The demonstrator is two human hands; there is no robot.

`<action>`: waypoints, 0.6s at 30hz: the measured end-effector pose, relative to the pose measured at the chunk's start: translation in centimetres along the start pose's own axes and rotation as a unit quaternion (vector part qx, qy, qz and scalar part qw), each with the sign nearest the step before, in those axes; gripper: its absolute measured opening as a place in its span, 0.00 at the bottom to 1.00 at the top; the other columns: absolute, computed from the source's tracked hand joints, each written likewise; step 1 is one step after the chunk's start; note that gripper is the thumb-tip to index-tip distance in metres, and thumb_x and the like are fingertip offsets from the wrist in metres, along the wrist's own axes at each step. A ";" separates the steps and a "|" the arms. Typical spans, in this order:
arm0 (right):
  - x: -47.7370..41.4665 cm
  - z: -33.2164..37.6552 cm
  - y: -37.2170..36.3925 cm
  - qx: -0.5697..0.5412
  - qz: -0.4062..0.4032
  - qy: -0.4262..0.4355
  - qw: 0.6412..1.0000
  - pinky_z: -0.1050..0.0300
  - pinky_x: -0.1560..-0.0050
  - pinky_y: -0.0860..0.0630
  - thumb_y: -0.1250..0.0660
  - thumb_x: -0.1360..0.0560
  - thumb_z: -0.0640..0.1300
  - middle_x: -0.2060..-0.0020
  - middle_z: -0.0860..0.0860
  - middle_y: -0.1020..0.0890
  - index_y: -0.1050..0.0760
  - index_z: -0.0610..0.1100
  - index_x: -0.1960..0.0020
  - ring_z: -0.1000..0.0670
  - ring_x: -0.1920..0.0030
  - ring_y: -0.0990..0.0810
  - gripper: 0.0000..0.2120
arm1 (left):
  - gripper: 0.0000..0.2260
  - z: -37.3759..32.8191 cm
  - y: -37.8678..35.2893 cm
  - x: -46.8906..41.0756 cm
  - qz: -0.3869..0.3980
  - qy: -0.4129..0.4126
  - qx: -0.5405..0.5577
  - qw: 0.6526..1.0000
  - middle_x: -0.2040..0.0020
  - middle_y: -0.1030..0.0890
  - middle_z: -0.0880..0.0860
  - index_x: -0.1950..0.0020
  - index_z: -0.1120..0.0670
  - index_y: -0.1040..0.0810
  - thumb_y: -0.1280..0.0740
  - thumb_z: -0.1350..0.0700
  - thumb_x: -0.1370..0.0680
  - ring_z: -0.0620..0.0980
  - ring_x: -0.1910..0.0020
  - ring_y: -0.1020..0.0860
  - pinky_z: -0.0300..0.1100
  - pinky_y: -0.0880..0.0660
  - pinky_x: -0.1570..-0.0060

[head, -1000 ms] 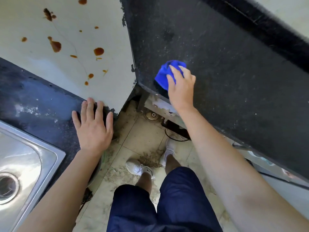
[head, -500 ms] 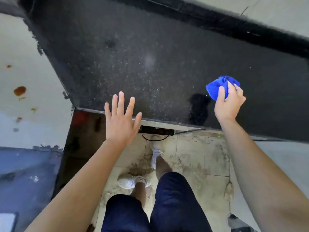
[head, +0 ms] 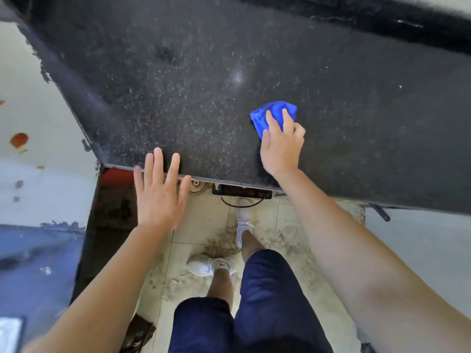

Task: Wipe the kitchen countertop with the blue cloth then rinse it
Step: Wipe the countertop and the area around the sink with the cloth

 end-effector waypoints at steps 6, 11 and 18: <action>5.3 19.5 -5.7 -0.076 0.067 0.242 0.965 0.45 0.44 0.30 0.30 0.27 0.38 0.27 0.43 0.30 0.24 0.48 0.31 0.38 0.42 0.33 0.24 | 0.29 10.9 2.0 5.7 -0.066 0.211 0.036 0.974 0.19 0.53 0.61 0.19 0.56 0.49 0.52 0.43 0.16 0.59 0.20 0.55 0.60 0.56 0.23; 13.8 26.8 -8.4 -0.089 0.198 0.463 0.860 0.41 0.41 0.27 0.33 0.25 0.33 0.27 0.42 0.31 0.25 0.46 0.29 0.36 0.43 0.31 0.26 | 0.29 16.0 1.7 11.3 -0.067 0.293 0.027 0.953 0.20 0.47 0.64 0.21 0.59 0.43 0.51 0.44 0.18 0.63 0.21 0.49 0.63 0.52 0.24; 8.2 24.2 -3.3 -0.216 0.159 0.372 0.889 0.58 0.31 0.41 0.40 0.17 0.42 0.26 0.45 0.32 0.27 0.48 0.27 0.39 0.36 0.33 0.19 | 0.27 16.0 0.4 13.6 -0.056 0.302 0.028 0.951 0.18 0.52 0.58 0.19 0.55 0.47 0.53 0.43 0.15 0.58 0.20 0.55 0.58 0.59 0.23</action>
Point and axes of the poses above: each hand's wrist, its own x-axis away from the middle knuckle, its own y-axis out of the back of the hand, z = x × y, the point moved 9 cm from there along -x, towards the middle knuckle
